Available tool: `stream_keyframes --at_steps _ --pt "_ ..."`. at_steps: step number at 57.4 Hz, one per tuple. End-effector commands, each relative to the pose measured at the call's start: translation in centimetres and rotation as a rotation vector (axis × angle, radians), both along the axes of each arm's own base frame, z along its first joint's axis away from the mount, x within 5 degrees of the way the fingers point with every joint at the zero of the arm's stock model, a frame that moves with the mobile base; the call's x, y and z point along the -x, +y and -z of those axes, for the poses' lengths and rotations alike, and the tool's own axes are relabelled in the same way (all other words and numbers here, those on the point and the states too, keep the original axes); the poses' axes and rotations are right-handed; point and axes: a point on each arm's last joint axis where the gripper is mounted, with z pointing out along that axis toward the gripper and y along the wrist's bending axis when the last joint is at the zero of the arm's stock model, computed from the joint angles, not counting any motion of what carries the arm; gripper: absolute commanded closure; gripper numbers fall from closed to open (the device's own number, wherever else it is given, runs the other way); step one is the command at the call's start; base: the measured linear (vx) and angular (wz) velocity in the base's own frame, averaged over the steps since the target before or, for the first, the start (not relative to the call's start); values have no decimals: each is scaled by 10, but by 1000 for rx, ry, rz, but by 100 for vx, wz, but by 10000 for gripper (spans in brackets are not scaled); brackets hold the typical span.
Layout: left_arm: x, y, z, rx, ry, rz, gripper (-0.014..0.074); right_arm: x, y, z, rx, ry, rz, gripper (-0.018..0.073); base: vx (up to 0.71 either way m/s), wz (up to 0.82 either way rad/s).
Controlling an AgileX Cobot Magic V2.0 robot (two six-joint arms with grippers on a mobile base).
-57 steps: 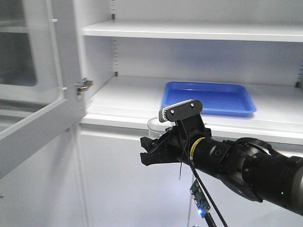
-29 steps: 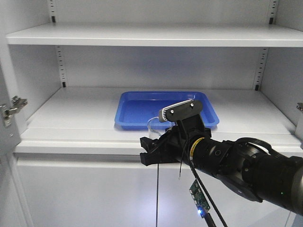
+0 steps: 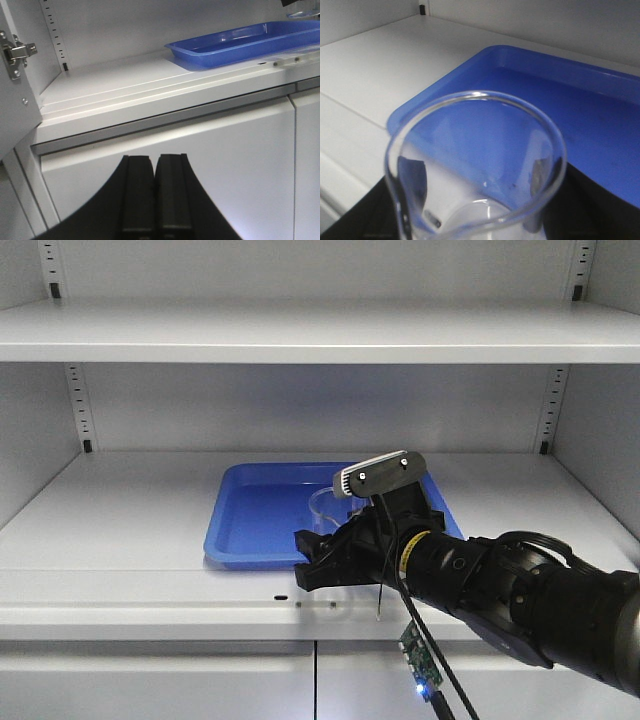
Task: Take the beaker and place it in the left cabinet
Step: 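Lower the held beaker onto the blue tray on the shelf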
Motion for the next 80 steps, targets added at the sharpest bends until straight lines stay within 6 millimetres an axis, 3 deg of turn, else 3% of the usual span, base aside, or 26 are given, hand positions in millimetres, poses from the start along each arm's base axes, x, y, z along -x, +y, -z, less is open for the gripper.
stream_keyframes --at_steps 1,71,80 --pt "2 1 -17 32 -118 1 603 7 0 -37 -76 -119 -37 351 19 -4" --pt "2 1 -17 32 -118 1 603 8 1 -40 -93 -142 -58 351 6 -1" --pt "2 1 -17 32 -118 1 603 -3 7 -41 -84 -174 -68 351 0 0"
